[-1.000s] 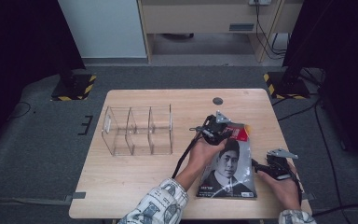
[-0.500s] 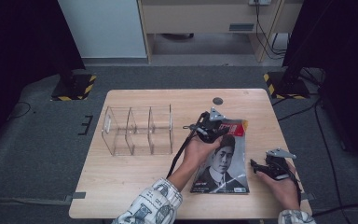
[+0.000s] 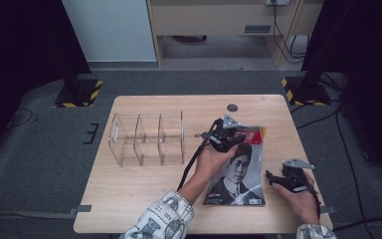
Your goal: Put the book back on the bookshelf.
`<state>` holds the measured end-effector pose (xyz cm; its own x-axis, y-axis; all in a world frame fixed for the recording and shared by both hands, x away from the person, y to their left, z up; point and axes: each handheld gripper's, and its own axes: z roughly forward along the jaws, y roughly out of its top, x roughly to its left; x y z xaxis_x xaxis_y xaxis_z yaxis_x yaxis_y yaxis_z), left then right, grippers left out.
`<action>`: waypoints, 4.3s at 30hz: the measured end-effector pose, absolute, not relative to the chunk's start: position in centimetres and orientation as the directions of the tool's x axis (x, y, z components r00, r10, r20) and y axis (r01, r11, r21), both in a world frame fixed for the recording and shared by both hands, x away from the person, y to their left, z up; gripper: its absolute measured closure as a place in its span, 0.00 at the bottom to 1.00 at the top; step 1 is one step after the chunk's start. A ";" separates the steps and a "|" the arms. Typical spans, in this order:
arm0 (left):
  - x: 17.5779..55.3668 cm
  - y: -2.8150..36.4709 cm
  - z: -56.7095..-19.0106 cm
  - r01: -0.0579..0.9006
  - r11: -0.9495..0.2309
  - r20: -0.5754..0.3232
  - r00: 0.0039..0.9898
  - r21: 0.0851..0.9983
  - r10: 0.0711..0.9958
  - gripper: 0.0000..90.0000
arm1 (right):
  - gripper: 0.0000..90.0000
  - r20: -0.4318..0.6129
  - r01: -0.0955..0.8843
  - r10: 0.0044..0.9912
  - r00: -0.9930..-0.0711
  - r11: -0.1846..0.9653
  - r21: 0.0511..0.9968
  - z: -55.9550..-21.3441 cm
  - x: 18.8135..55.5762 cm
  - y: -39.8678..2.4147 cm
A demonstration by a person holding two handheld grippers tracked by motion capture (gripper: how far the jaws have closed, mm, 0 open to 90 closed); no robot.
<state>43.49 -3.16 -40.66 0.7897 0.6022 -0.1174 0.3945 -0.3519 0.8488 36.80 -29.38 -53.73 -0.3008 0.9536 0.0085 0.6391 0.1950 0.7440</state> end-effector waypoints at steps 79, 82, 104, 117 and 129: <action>37.2 6.2 -29.9 0.282 -0.253 -0.093 0.817 0.926 0.569 0.96 | 0.29 0.008 0.638 0.949 -0.315 0.205 0.743 -53.7 36.7 -29.1; 36.7 7.0 -29.8 0.276 -0.250 -0.088 0.815 0.928 0.573 0.96 | 0.29 0.008 0.638 0.949 -0.315 0.205 0.743 -53.7 36.8 -29.1; 34.9 12.3 -29.9 0.275 -0.235 -0.074 0.781 0.932 0.620 0.96 | 0.29 0.008 0.638 0.949 -0.315 0.205 0.742 -53.7 36.7 -29.1; 34.6 14.9 -30.3 0.288 -0.215 -0.083 0.754 0.933 0.652 0.96 | 0.29 0.008 0.639 0.949 -0.316 0.207 0.741 -53.7 36.7 -29.1; 34.0 16.6 -30.7 0.293 -0.211 -0.081 0.739 0.933 0.668 0.96 | 0.29 0.008 0.639 0.948 -0.317 0.207 0.741 -53.7 36.7 -29.1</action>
